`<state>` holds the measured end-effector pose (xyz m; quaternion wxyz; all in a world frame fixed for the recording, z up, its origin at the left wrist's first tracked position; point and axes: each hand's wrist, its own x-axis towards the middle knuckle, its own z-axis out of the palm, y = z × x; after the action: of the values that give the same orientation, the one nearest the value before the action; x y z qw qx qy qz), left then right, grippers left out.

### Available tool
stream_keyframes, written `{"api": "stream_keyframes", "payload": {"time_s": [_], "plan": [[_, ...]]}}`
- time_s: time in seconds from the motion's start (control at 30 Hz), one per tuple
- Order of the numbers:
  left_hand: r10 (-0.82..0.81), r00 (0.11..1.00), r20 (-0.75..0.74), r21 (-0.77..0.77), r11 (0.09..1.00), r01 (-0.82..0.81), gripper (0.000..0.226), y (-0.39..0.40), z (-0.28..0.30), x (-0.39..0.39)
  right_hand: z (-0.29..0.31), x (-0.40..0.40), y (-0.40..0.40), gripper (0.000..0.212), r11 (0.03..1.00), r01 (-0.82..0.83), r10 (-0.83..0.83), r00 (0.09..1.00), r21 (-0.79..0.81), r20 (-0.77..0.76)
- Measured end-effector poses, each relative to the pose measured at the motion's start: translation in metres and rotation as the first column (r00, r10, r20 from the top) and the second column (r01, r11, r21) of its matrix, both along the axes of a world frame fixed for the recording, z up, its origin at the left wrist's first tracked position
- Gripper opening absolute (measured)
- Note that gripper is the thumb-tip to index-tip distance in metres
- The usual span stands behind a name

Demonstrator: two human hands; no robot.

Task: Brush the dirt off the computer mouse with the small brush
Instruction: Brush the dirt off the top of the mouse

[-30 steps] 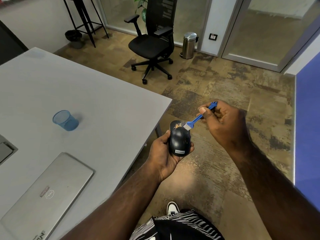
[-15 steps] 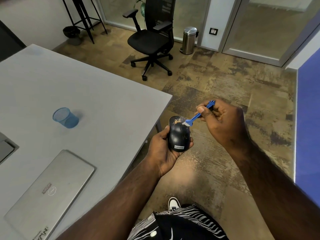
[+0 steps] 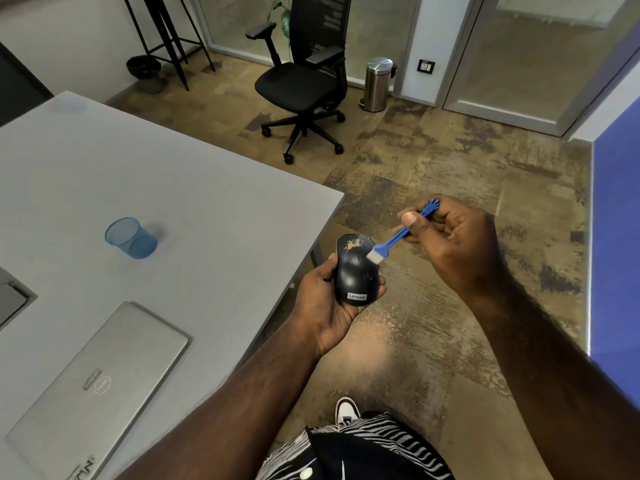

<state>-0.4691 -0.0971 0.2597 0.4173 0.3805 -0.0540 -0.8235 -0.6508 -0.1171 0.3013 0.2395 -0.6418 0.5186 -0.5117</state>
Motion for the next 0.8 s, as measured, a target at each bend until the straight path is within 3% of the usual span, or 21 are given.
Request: {"api": "stream_keyframes", "payload": {"time_s": [0.23,0.43,0.6,0.8], "plan": [[0.002,1.0,-0.024,0.002,1.0,-0.002,0.053,0.002,0.0,-0.001,-0.01,0.0,0.0,0.019,0.998,0.05,-0.051,0.999,0.039,0.008],[0.043,0.996,-0.073,-0.004,0.999,-0.043,0.046,0.002,-0.002,0.003,-0.01,0.003,0.015,0.007,0.995,-0.094,0.09,0.988,0.026,0.121],[0.032,0.996,-0.08,0.007,0.999,-0.031,0.05,0.001,-0.002,0.003,-0.009,0.003,0.015,0.019,1.0,-0.015,0.015,0.989,-0.002,0.147],[0.084,0.987,-0.134,0.005,0.996,-0.084,0.044,0.0,-0.004,0.003,-0.012,0.001,0.024,0.013,0.985,-0.169,0.162,0.973,0.03,0.165]]}}
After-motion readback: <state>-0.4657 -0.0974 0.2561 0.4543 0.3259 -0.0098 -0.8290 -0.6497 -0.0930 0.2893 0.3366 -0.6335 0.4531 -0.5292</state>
